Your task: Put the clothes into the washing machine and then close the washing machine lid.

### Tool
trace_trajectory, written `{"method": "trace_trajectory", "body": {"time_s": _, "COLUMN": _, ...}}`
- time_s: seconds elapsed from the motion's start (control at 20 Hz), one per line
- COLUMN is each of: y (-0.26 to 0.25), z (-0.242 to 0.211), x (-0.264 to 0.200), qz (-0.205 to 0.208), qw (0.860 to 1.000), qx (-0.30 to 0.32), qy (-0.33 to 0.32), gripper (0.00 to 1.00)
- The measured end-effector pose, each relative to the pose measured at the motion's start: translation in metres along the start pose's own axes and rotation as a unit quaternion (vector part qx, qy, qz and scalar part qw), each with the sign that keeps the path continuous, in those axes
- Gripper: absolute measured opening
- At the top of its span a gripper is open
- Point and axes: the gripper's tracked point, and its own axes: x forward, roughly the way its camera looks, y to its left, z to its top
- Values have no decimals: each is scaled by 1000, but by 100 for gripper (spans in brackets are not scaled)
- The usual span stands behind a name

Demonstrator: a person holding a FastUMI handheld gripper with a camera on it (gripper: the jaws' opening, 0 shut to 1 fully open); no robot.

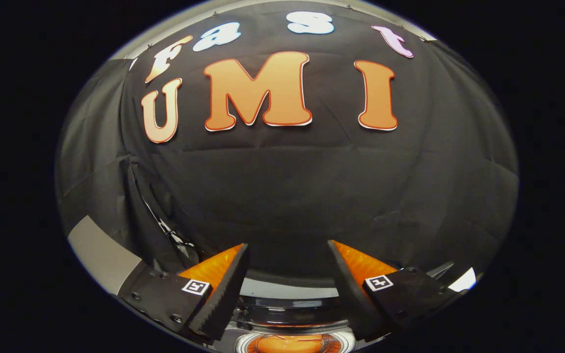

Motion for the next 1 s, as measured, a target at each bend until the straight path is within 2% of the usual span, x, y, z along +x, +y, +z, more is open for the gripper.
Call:
{"method": "trace_trajectory", "body": {"time_s": 0.1, "y": -2, "z": -13, "x": -1, "qz": -1, "qw": 1000, "qx": 0, "qy": 9, "gripper": 99}}
{"method": "trace_trajectory", "body": {"time_s": 0.45, "y": -4, "z": -14, "x": -13, "qz": -4, "qw": 1000, "qx": 8, "qy": -4, "gripper": 99}}
{"method": "trace_trajectory", "body": {"time_s": 1.0, "y": 0, "z": -41, "x": -72, "qz": -8, "qw": 1000, "qx": 7, "qy": -4, "gripper": 99}}
